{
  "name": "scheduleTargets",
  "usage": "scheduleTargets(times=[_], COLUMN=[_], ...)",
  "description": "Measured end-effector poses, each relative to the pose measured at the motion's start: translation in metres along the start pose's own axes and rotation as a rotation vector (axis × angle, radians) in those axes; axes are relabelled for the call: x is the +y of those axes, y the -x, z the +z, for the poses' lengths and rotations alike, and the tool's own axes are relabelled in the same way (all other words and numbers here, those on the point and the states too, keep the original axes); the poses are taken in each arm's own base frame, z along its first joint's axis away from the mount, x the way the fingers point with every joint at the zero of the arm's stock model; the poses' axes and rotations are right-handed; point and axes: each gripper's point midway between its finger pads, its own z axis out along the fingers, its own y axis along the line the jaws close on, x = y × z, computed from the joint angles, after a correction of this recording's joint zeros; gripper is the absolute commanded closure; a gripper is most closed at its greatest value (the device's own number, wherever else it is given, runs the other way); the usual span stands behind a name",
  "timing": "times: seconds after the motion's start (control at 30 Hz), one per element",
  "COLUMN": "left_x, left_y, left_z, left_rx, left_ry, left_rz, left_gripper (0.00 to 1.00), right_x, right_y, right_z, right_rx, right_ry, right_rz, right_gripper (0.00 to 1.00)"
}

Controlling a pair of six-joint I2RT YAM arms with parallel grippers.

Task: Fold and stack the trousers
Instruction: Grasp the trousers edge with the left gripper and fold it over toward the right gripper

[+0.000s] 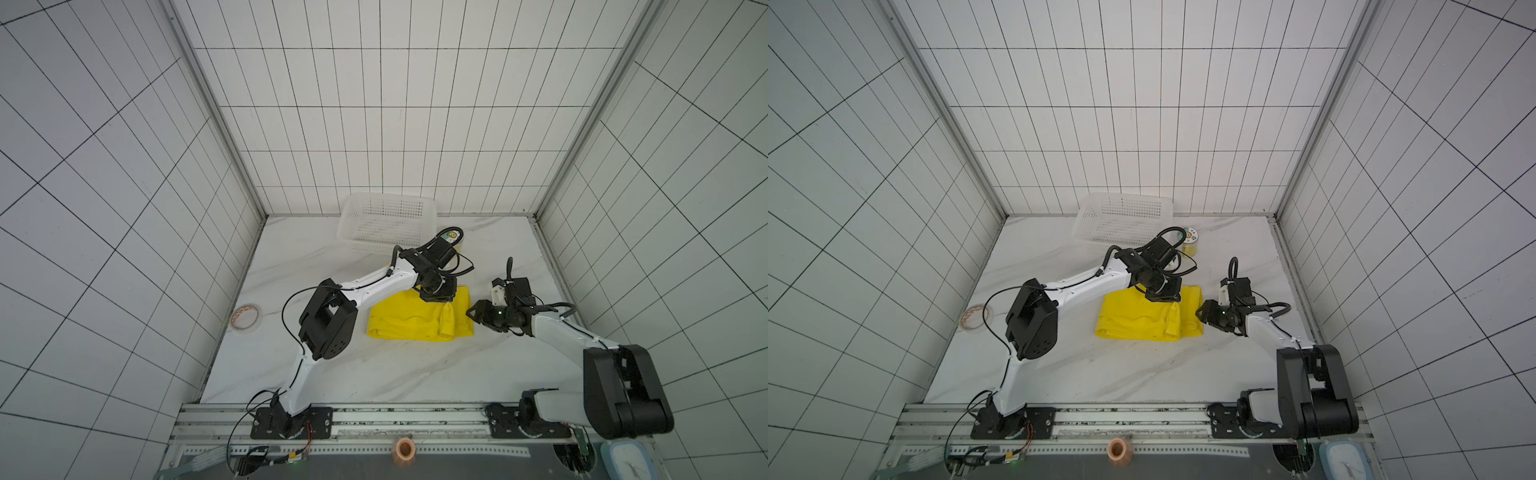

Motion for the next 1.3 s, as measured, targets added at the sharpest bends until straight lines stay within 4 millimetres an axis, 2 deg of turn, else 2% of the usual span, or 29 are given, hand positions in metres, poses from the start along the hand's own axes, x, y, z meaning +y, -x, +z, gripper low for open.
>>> scheduleTargets(times=[0.17, 0.37, 0.63, 0.93, 1.03, 1.13, 1.2, 1.3], left_x=[-0.008, -0.019, -0.032, -0.026, -0.029, -0.031, -0.034, -0.039], left_y=[0.011, 0.02, 0.028, 0.039, 0.047, 0.049, 0.052, 0.056], left_z=[0.011, 0.005, 0.002, 0.035, 0.04, 0.04, 0.038, 0.029], left_rx=[-0.004, -0.025, -0.034, -0.022, -0.033, -0.039, -0.055, -0.078], left_ry=[-0.021, -0.059, -0.11, -0.113, -0.123, -0.128, -0.138, -0.147], left_rz=[-0.012, -0.021, -0.038, -0.064, -0.062, -0.065, -0.049, -0.027], left_gripper=[1.0, 1.0, 1.0, 0.98, 0.88, 0.7, 0.62, 0.55], right_x=[-0.001, -0.004, -0.006, -0.006, -0.006, -0.006, -0.006, -0.01], right_y=[-0.005, -0.012, -0.014, -0.014, -0.015, -0.018, -0.019, -0.015], right_z=[0.002, 0.005, 0.009, 0.009, 0.009, 0.004, -0.004, -0.023], right_rx=[0.005, 0.016, 0.018, 0.015, 0.017, 0.023, 0.017, -0.023], right_ry=[0.01, 0.015, 0.02, 0.02, 0.019, 0.013, 0.005, -0.023], right_rz=[0.005, 0.014, 0.014, 0.009, 0.007, 0.006, 0.007, 0.024], right_gripper=[0.49, 0.53, 0.64, 0.66, 0.64, 0.57, 0.53, 0.49])
